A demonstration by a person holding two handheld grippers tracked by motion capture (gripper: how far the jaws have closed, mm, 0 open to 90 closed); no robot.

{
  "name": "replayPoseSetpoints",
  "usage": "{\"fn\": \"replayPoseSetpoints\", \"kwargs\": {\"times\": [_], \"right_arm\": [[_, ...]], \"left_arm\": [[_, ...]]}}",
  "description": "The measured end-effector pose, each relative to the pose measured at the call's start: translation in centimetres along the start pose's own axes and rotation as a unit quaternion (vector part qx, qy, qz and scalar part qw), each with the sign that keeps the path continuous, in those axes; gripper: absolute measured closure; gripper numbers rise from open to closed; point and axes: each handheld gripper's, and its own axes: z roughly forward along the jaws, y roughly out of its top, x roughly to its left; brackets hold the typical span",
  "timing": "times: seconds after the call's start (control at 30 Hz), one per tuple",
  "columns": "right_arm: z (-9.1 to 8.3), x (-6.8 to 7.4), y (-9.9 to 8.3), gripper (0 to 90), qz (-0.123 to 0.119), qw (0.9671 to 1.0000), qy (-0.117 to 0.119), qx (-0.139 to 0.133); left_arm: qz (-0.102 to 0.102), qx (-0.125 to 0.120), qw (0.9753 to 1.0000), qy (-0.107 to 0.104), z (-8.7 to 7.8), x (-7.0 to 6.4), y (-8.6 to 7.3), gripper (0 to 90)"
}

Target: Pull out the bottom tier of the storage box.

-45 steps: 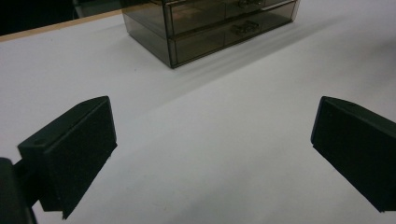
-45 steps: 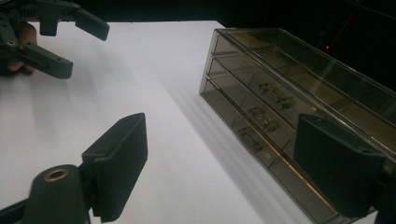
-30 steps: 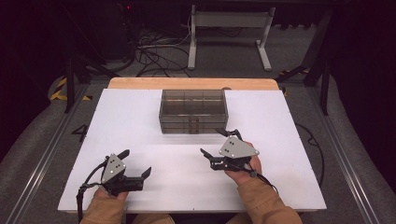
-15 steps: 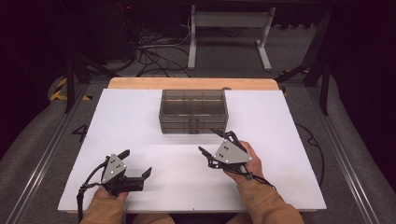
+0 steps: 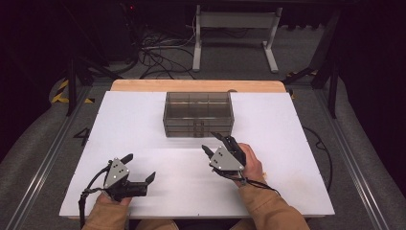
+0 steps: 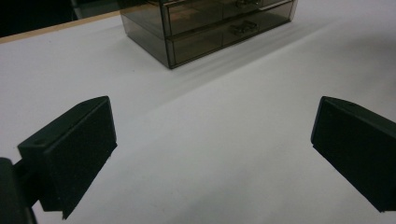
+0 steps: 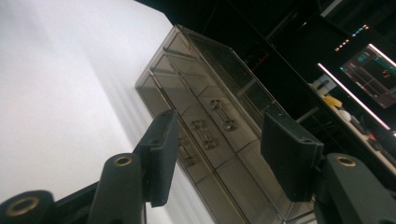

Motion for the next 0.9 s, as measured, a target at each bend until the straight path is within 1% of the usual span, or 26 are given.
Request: {"fn": "replayPoseSetpoints", "kwargs": {"times": [0.1, 0.17, 0.3, 0.4, 0.67, 0.77, 0.9], "right_arm": [[0.4, 0.5, -0.1, 48.8, -0.014, 0.9998, -0.009, 0.009], [0.6, 0.7, -0.1, 49.3, -0.019, 0.9997, -0.011, 0.013], [1.2, 1.1, -0.3, 51.6, -0.024, 0.9994, -0.015, 0.019], [1.6, 1.4, -0.4, 52.2, -0.034, 0.999, -0.02, 0.021], [2.6, 2.3, -0.7, 52.4, -0.068, 0.9966, -0.037, 0.03], [3.1, 2.7, -1.0, 52.4, -0.077, 0.9955, -0.042, 0.037], [3.5, 2.9, -1.2, 52.4, -0.082, 0.9948, -0.044, 0.043]], "left_arm": [[-0.002, 0.0, 1.0, -0.001, 0.0, 0.0, 0.0, 0.8], [-0.001, 0.002, 1.0, -0.001, 0.0, 0.0, 0.0, 0.8], [-0.001, 0.002, 1.0, 0.0, 0.0, 0.0, 0.0, 0.8], [-0.001, 0.002, 1.0, 0.0, 0.0, 0.0, 0.0, 0.8], [-0.001, 0.002, 1.0, 0.0, 0.0, 0.0, 0.0, 0.8], [-0.001, 0.002, 1.0, 0.0, 0.0, 0.0, 0.0, 0.8], [-0.001, 0.002, 1.0, 0.0, 0.0, 0.0, 0.0, 0.8]]}}
